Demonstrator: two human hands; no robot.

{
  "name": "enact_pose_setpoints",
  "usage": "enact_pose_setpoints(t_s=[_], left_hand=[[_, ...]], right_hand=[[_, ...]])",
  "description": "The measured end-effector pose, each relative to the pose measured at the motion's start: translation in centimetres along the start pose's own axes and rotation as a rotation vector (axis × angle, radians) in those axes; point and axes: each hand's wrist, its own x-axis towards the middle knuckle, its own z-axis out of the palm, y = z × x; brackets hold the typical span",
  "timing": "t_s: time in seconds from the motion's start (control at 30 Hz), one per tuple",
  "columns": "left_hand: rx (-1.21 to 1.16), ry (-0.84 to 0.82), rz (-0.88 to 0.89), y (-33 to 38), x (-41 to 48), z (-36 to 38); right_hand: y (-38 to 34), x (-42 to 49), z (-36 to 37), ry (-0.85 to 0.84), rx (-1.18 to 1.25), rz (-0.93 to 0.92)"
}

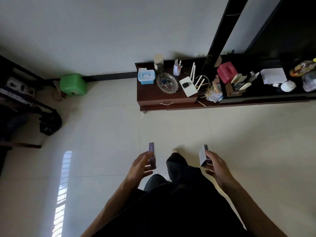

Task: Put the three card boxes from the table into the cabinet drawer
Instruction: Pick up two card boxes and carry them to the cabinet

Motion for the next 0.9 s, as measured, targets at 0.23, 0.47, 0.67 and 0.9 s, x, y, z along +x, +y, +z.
enact_pose_setpoints(t_s=[0.23,0.47,0.67,0.9], left_hand=[[-0.084,0.028,0.015,6.6,3.8,-0.6],[-0.200,0.033,-0.038,11.4,8.1,-4.4],[-0.171,0.043,-0.084,16.9,14.5,-9.7],[-0.086,0.006,-0.067,23.8,21.4,-13.6]], right_hand=[[-9.3,5.9,2.8,-0.067,-0.097,0.002],[-16.8,10.9,8.6,-0.109,-0.141,-0.001],[-22.2,15.7,15.1,-0.074,-0.170,0.001],[-27.3,19.3,20.9,-0.109,-0.147,0.046]])
